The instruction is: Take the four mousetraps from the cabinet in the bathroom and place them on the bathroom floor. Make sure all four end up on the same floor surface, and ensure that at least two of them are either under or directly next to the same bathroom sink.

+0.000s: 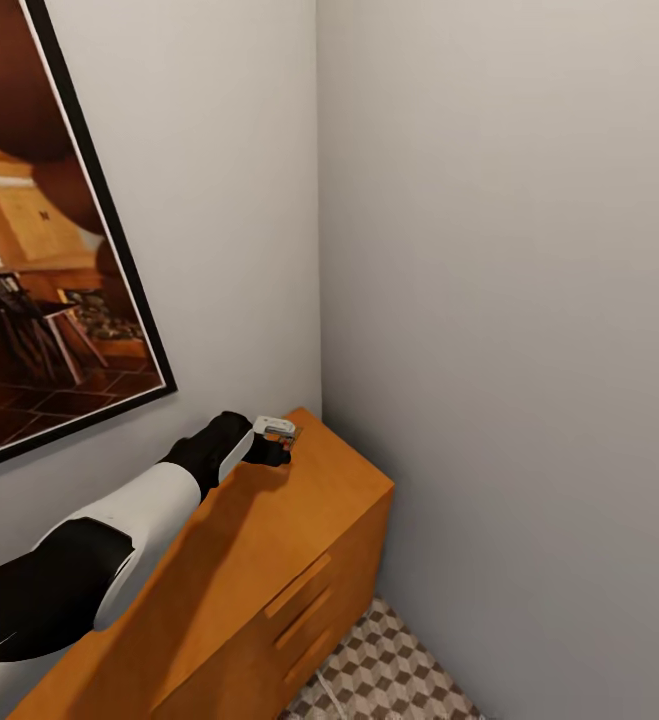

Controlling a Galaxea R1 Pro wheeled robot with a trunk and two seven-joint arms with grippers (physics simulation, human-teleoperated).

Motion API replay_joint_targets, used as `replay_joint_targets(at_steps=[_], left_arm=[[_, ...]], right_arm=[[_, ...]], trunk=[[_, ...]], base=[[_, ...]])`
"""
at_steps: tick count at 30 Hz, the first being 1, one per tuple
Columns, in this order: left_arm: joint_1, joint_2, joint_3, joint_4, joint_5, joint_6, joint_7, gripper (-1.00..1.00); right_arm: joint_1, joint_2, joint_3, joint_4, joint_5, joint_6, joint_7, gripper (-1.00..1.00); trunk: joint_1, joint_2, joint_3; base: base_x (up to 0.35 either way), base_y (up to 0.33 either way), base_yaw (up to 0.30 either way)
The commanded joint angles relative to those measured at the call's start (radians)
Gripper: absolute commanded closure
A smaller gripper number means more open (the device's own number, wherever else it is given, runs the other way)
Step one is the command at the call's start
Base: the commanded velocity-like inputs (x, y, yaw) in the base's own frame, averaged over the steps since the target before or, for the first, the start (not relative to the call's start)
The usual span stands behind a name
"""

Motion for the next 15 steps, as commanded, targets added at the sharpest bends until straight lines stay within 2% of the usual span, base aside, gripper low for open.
replay_joint_targets(at_steps=[1, 6, 15], left_arm=[[-0.001, 0.001, -0.008, -0.001, 0.010, 0.004, 0.002, -1.00], [-0.001, 0.001, -0.008, -0.001, 0.010, 0.004, 0.002, -1.00], [-0.001, 0.001, -0.008, -0.001, 0.010, 0.004, 0.002, -1.00]], right_arm=[[-0.001, 0.000, 0.007, 0.002, -0.011, -0.005, 0.004, 1.00], [-0.001, 0.000, 0.007, 0.002, -0.011, -0.005, 0.004, 1.00], [-0.001, 0.000, 0.007, 0.002, -0.011, -0.005, 0.002, 1.00]], trunk=[[0.001, -0.002, -0.003], [0.001, -0.002, -0.009], [0.001, -0.002, -0.018]], base=[[0.152, 0.000, 0.000], [0.184, 0.000, 0.000], [0.024, 0.000, 0.000]])
